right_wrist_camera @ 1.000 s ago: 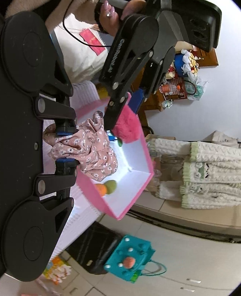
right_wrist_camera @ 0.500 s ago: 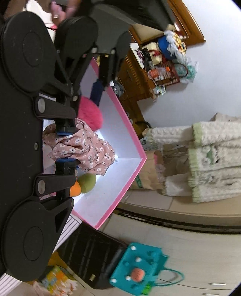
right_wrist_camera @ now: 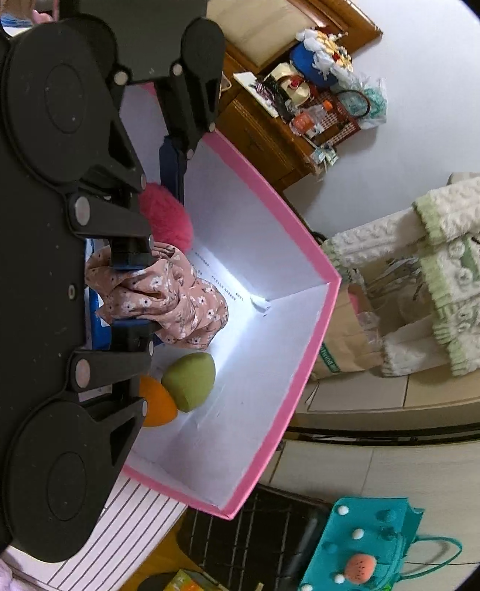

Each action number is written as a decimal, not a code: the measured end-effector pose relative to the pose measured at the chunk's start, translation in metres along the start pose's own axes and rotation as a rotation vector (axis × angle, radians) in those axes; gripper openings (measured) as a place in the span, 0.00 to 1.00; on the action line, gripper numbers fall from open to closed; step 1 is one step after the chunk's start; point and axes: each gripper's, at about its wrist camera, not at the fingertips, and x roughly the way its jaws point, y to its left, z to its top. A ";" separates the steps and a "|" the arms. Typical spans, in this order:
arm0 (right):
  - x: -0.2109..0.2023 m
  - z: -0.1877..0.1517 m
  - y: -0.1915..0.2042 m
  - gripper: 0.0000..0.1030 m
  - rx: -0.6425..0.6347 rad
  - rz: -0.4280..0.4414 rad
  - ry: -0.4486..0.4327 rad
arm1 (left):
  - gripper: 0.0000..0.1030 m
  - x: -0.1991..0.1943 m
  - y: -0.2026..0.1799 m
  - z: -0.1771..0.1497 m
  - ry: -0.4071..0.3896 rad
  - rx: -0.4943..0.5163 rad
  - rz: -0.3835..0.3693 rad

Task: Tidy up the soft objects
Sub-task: 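Open the left tool while the right tool opens, dropping heart and scrunchie into the box, then withdraw both tools from the box back toward the table, then grasp the white mesh bath puff with the left tool while the right tool grasps it too, then lift the bath puff with both tools and carry it over the pink box, then open both tools to drop the bath puff into the box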

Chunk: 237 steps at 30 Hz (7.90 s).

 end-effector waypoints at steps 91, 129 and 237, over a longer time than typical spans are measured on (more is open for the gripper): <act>-0.209 -0.318 -0.075 0.70 0.057 -0.349 -0.254 | 0.76 -0.107 -0.238 -0.069 -0.106 0.354 -0.548; -0.161 -0.319 -0.092 0.39 -0.032 -0.449 -0.348 | 0.43 0.030 -0.285 -0.060 -0.065 -0.007 -0.729; -0.163 -0.118 0.103 0.61 -0.278 -0.097 -0.151 | 0.68 -0.144 -0.007 -0.057 -0.116 0.022 -0.186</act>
